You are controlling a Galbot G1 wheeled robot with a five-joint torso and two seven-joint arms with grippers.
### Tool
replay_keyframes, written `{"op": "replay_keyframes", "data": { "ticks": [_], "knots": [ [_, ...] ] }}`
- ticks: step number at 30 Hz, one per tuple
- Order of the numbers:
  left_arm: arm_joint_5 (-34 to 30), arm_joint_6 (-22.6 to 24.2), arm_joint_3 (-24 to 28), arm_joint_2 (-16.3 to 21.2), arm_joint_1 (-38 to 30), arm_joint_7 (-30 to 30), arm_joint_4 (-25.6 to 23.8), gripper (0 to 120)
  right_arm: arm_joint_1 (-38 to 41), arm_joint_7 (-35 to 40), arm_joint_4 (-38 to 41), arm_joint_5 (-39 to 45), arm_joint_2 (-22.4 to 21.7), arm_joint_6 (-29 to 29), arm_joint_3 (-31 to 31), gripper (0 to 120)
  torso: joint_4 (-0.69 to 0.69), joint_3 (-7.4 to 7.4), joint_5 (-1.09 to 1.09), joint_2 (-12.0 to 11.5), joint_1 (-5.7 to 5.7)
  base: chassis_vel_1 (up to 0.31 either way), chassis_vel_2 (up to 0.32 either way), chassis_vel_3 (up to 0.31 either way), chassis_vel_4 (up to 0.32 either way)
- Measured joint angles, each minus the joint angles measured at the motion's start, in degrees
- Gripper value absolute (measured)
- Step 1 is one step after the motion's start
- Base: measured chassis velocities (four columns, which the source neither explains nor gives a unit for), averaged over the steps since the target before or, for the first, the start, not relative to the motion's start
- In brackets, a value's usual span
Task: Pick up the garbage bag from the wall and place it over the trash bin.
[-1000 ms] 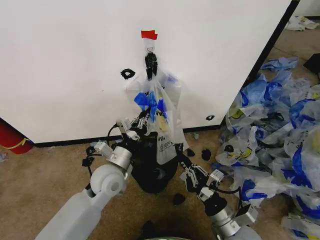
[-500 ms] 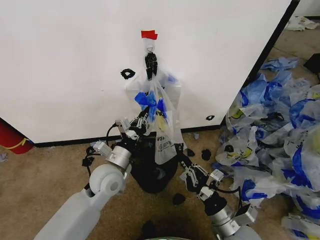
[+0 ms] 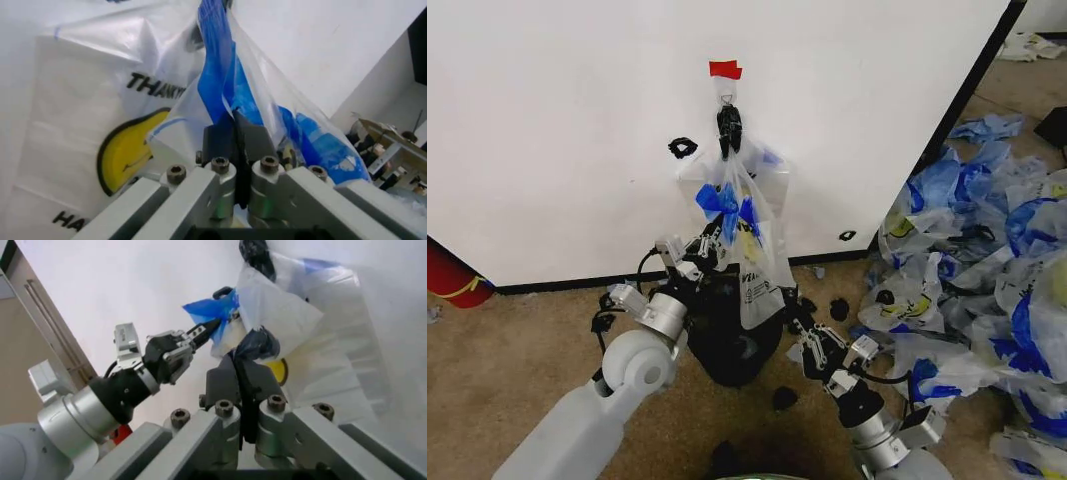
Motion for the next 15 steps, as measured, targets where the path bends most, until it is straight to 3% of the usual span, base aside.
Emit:
{"op": "replay_keyframes", "data": {
  "ticks": [15],
  "knots": [
    [0.63, 0.45, -7.41, 2.05, 9.44, -0.23, -7.16, 0, -0.2, 0.29, 0.58, -0.02, 0.16, 0.35, 1.13, 0, 0.01, 0.0, 0.0, 0.0, 0.0, 0.0, 0.0, 0.0, 0.0]
  ]
}}
